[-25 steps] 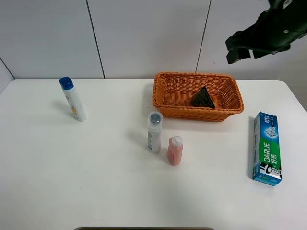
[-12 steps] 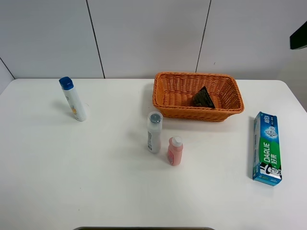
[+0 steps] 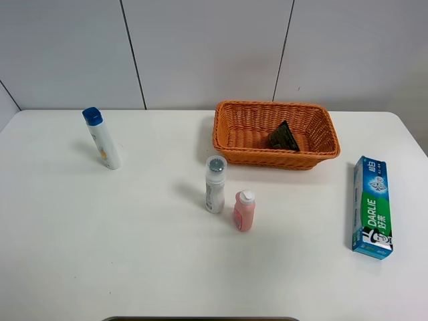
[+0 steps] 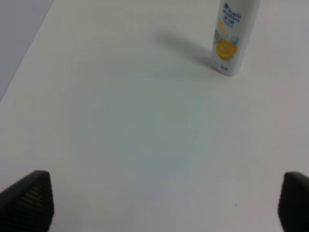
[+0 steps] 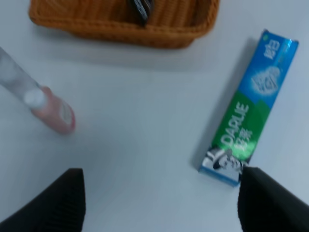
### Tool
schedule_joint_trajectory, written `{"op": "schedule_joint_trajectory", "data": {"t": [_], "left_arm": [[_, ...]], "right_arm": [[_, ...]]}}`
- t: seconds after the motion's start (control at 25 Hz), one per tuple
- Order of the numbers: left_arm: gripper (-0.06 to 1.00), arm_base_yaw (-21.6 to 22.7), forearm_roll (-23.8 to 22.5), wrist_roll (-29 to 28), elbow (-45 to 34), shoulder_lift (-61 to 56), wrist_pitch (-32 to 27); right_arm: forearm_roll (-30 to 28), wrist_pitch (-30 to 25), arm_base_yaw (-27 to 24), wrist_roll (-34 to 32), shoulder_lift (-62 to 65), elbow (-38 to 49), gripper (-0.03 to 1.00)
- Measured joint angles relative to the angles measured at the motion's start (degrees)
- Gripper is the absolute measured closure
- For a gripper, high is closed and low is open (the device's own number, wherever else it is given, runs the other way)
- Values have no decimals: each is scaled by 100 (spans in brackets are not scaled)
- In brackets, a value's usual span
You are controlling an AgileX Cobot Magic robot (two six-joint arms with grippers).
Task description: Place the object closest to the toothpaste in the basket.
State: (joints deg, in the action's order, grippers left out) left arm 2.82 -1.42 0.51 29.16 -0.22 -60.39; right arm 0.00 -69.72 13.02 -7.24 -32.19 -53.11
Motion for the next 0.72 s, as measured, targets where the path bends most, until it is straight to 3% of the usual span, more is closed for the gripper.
{"op": "schedule_joint_trajectory", "data": {"t": [0.2,0.4,0.72], "left_arm": [[0,0,5,0,0,0,0],[0,0,5,0,0,0,0],[0,0,5,0,0,0,0]], "right_arm": [[-287,401,-214,6,1287,1200,28],[-604,680,-971,59,2606,2287,28],[-584,805,-1185,135,3235,2426,28]]}}
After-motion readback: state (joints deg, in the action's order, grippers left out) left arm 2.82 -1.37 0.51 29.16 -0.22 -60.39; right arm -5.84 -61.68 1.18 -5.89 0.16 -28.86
